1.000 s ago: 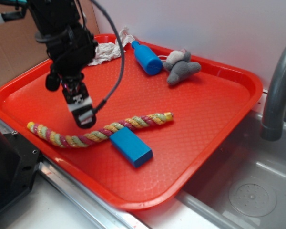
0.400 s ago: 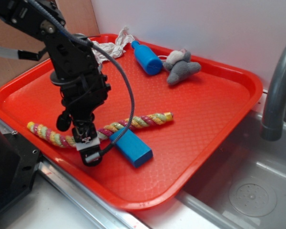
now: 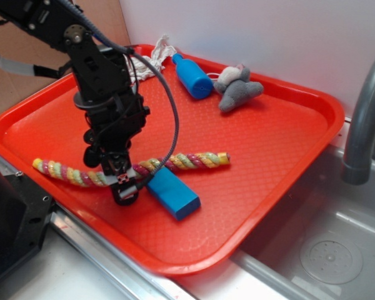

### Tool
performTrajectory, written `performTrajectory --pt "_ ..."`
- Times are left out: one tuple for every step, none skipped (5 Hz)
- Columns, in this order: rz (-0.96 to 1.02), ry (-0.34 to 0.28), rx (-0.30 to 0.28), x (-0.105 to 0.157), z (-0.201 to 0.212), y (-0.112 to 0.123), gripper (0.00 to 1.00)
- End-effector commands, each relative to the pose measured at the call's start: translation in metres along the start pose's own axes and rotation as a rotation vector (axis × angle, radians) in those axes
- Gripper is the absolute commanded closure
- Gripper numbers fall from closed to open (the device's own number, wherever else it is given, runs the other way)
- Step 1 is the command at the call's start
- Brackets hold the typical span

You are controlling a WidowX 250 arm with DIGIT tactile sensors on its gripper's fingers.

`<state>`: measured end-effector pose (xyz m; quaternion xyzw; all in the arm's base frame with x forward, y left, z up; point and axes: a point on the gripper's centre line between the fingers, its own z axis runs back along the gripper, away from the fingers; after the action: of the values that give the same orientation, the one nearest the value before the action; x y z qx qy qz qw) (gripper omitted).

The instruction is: Grab the multicolored rope.

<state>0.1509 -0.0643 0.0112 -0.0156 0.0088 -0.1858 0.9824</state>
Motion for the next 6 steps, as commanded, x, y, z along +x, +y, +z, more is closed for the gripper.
performTrajectory --pt "0.072 0.000 0.013 0.002 -0.007 0.002 1.00" --pt "0.324 -0.107 0.135 -0.022 0.044 0.031 1.00" --pt "0.575 -0.226 0.074 -0.052 0.088 0.054 1.00" --pt "0.824 -0.297 0.088 -0.064 0.136 0.065 1.00" --pt "1.077 -0.228 0.097 -0.051 0.187 0.078 1.00" --pt "1.132 -0.178 0.154 -0.027 0.236 0.078 1.00"
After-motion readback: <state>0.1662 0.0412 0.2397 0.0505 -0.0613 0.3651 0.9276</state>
